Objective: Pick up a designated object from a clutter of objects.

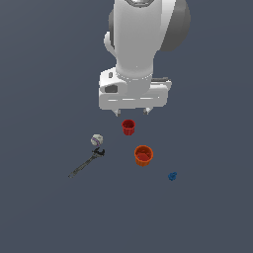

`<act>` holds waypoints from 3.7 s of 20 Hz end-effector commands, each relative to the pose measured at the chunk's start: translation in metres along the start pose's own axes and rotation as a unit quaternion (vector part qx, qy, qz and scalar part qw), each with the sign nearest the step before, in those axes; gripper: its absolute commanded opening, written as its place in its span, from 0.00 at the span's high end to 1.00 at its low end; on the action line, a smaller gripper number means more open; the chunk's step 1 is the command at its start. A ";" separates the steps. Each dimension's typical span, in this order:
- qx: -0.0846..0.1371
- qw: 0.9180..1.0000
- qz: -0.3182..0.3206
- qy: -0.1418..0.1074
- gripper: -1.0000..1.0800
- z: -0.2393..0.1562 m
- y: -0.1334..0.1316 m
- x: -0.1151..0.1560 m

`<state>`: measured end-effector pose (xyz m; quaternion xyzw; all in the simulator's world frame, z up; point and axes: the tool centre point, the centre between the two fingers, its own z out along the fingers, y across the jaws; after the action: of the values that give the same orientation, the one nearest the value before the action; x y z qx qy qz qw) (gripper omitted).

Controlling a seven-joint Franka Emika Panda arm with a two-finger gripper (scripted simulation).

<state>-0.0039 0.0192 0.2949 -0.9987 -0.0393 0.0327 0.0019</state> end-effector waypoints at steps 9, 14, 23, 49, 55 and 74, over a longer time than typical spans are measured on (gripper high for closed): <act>0.005 0.999 0.036 0.002 0.04 0.019 0.014 0.002; 0.010 0.996 0.087 0.006 0.04 0.046 0.034 0.002; 0.019 0.972 0.236 0.016 0.04 0.119 0.092 -0.010; 0.012 0.900 0.435 0.030 0.04 0.215 0.171 -0.060; 0.011 0.899 0.436 0.030 0.04 0.240 0.171 -0.059; 0.011 0.899 0.437 0.031 1.00 0.262 0.171 -0.058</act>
<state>-0.0646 -0.1554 0.0374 -0.9160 0.4012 -0.0005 0.0004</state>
